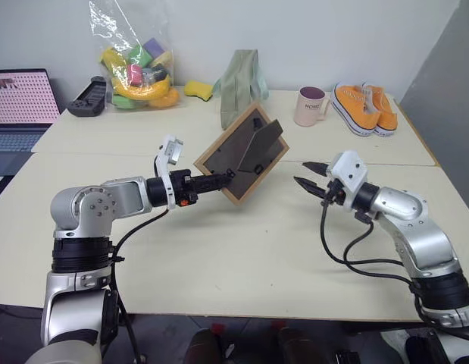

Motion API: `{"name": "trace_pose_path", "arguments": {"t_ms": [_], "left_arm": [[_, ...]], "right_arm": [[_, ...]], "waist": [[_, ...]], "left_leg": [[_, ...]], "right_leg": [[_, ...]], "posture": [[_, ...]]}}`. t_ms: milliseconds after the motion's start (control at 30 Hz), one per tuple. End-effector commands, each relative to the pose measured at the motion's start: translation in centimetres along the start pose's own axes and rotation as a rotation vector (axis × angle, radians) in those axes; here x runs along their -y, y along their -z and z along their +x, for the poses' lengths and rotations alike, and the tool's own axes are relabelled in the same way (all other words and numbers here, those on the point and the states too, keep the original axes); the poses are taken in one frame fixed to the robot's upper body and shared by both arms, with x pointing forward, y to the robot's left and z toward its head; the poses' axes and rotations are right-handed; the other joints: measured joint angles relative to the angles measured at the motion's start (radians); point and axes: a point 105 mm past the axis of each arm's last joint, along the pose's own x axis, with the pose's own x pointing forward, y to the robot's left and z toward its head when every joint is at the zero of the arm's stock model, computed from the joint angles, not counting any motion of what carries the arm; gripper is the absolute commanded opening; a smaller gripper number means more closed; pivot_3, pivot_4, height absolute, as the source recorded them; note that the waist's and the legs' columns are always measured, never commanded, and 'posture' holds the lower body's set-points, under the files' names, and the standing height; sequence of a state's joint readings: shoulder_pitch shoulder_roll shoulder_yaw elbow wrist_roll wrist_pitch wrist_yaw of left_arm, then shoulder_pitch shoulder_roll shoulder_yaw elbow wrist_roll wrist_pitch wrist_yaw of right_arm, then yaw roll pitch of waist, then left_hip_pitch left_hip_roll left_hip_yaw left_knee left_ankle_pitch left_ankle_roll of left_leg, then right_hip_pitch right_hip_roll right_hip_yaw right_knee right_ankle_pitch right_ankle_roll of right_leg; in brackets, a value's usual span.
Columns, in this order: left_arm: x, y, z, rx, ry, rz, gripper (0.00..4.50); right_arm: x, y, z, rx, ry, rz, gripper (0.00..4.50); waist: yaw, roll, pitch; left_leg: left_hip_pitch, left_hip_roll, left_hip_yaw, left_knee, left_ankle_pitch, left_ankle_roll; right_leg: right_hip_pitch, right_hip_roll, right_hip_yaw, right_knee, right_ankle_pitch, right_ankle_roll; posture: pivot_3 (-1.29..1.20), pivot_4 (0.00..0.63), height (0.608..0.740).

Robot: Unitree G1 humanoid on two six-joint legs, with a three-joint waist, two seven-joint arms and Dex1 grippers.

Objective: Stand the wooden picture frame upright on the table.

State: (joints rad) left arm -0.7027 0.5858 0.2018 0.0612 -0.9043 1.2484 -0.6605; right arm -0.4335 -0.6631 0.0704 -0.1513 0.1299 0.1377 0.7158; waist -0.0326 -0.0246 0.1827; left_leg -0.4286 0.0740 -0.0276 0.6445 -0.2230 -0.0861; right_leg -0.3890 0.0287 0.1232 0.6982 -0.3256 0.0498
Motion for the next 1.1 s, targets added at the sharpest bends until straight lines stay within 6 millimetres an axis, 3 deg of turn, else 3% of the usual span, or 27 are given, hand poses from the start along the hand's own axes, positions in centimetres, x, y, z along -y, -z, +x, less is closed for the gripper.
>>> {"name": "trace_pose_path", "arguments": {"t_ms": [33, 200, 333, 600, 767, 1033, 1100], "left_arm": [[1.3, -2.1, -0.7, 0.080, 0.044, -0.002, 1.40], [2.4, -1.7, -0.2, 0.073, 0.106, -0.117, 1.40], [3.8, -0.8, 0.1, 0.034, 0.147, -0.123, 1.40], [3.8, -0.8, -0.2, 0.044, 0.127, -0.136, 1.40], [3.7, -1.0, -0.3, 0.060, 0.126, -0.154, 1.40], [3.8, -0.2, 0.1, 0.061, 0.165, -0.237, 1.40], [3.7, 0.1, 0.3, 0.064, 0.177, -0.273, 1.40]], "right_arm": [[0.4, -0.2, -2.0, 0.024, -0.010, -0.429, 1.82], [-2.7, 0.9, -1.5, 0.144, -0.079, -0.828, 1.82], [-2.7, 1.7, -0.3, 0.177, -0.007, -0.846, 1.14], [-1.6, 1.5, 0.2, 0.223, 0.038, -0.890, 1.14], [0.5, 0.6, 0.3, 0.233, 0.111, -0.928, 2.04], [0.4, 0.7, 1.4, 0.235, 0.104, -1.025, 3.72], [0.0, 0.7, 1.8, 0.249, 0.102, -1.046, 3.89]], "waist": [[0.001, 0.000, 0.000], [-0.002, 0.000, 0.000], [-0.001, 0.000, 0.000], [-0.001, 0.000, 0.000], [-0.001, -0.001, 0.000], [-0.002, -0.001, 0.000], [-0.002, -0.001, 0.000]], "left_leg": [[0.000, 0.000, 0.000, 0.000, 0.000, 0.000], [0.001, 0.000, 0.000, 0.001, 0.000, 0.000], [0.002, 0.000, 0.000, 0.001, 0.002, -0.004], [0.003, -0.003, 0.000, 0.001, 0.003, -0.005], [0.003, -0.008, 0.000, 0.001, 0.004, -0.005], [0.003, -0.010, 0.000, 0.001, 0.004, -0.004], [0.003, -0.010, 0.000, 0.001, 0.004, -0.004]], "right_leg": [[0.000, 0.000, 0.000, 0.000, 0.000, 0.000], [0.000, 0.000, 0.000, 0.001, 0.000, 0.000], [0.001, -0.001, 0.000, 0.002, 0.000, 0.000], [0.002, -0.004, 0.000, 0.005, 0.000, 0.000], [0.002, -0.010, 0.000, 0.007, 0.000, 0.000], [0.002, -0.012, -0.001, 0.008, 0.000, 0.000], [0.002, -0.012, -0.001, 0.008, 0.000, 0.000]], "posture": [[0.00, 0.150, 0.740], [0.00, 0.150, 0.740], [0.00, 0.150, 0.740], [0.00, 0.150, 0.740], [0.00, 0.150, 0.740], [0.00, 0.150, 0.740], [0.00, 0.150, 0.740]]}}
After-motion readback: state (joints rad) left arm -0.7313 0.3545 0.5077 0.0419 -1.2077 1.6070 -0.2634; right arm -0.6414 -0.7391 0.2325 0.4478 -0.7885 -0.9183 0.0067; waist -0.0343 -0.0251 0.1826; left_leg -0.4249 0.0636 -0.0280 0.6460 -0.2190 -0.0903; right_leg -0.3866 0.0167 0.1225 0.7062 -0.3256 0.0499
